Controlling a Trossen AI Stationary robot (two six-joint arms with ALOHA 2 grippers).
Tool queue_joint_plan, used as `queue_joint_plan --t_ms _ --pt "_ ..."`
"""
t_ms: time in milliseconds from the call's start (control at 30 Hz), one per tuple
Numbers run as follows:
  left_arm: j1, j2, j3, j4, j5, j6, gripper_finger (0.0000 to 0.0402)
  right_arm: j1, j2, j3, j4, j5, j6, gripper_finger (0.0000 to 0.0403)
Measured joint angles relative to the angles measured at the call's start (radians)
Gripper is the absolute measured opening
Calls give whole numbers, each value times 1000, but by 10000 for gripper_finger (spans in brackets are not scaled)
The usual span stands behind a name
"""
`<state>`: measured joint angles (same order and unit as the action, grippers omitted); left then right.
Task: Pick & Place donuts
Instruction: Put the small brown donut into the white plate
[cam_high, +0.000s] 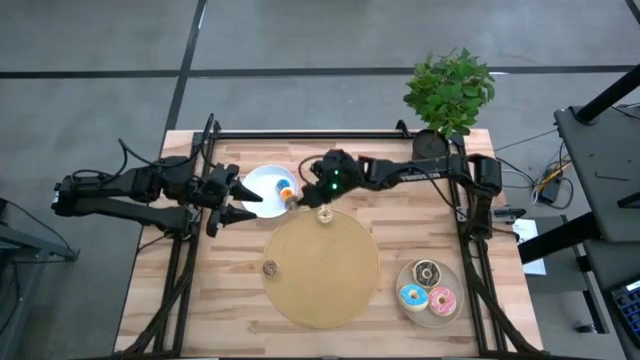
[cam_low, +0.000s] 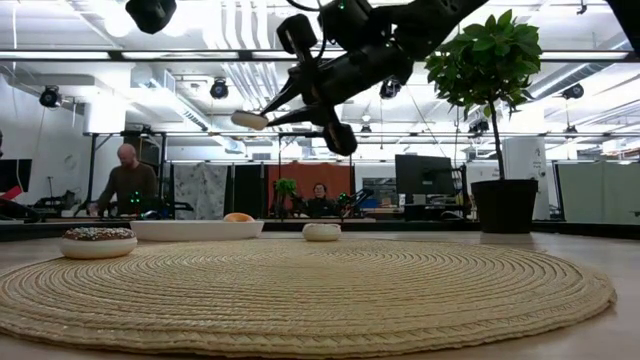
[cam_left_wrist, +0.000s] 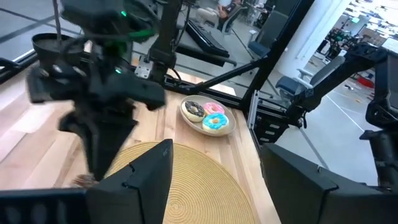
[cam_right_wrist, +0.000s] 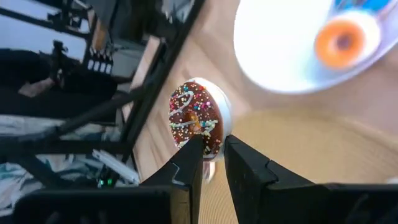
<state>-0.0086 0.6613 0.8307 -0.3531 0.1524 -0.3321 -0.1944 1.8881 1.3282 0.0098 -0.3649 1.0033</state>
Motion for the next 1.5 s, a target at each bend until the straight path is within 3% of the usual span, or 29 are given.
queue_joint_plan --t_ms 467,867,1267,1500 --pt "-1 -10 0 -2 -40 19 213 -166 0 37 -9 -3 -45 56" --pt "-1 -18 -1 -3 -129 24 213 -204 31 52 -8 -29 -88 56" --pt "0 -19 -1 0 -152 10 213 -224 247 306 -11 -160 -108 56" --pt "0 -19 -1 0 -151 7 213 -236 386 501 -173 -186 -150 56"
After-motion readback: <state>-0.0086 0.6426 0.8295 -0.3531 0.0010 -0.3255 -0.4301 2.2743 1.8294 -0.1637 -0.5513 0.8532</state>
